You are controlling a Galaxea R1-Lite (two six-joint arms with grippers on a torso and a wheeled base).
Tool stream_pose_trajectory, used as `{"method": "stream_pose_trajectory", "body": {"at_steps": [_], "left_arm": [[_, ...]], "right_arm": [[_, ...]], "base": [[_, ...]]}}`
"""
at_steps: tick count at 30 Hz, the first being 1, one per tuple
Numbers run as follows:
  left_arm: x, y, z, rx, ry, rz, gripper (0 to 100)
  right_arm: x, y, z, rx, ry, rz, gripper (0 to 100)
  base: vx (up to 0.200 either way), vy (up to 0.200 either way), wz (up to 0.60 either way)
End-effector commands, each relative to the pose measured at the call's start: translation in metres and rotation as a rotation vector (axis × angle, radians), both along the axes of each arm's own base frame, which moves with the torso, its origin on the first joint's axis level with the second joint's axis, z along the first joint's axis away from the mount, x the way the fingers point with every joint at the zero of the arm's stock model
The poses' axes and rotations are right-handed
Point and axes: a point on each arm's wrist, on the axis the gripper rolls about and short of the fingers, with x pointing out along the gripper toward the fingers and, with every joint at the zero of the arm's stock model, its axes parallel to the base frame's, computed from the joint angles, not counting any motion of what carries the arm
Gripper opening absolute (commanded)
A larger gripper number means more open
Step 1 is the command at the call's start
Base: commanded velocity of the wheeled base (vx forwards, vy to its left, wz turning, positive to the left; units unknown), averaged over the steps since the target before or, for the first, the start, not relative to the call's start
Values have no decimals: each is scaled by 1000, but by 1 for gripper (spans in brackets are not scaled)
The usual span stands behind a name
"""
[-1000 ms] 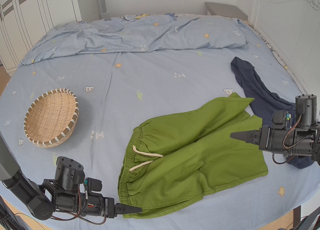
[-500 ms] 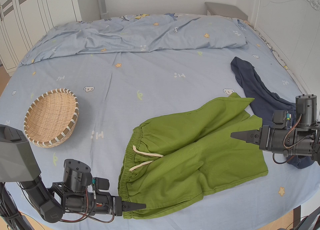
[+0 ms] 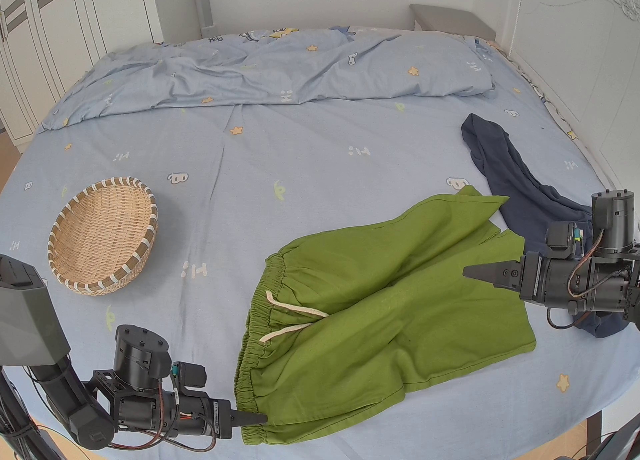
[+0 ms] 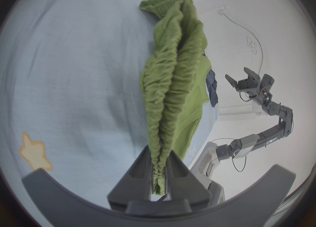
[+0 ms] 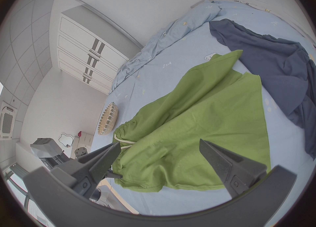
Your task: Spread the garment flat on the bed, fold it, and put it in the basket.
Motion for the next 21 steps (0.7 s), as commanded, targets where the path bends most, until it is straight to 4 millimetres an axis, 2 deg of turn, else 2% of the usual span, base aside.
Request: {"method": "stream_pose_trajectory", "body": {"at_steps": [1,6,11,16,21], "left_arm": [[8,23,3,-6,-8,115,0],[12,45,2,-18,0,212,0],[8,69,14,-90,-35,273,0],[-2,73,18,-122,-41,255,0],[-3,75,18,-120,-34,263,0]], "right_arm": [[-5,-14,-10,-14,58,-50,100],[-10,-37,-24,-36,171,-118,100],[-19,-63,-41,-27,219,-81,100],[-25,-79,-55,-49,247,-97,100],[-26,-80,-73,-71,311,-75,100]], "base": [[0,0,0],[0,0,0],[0,0,0],[0,0,0],[0,0,0]]}}
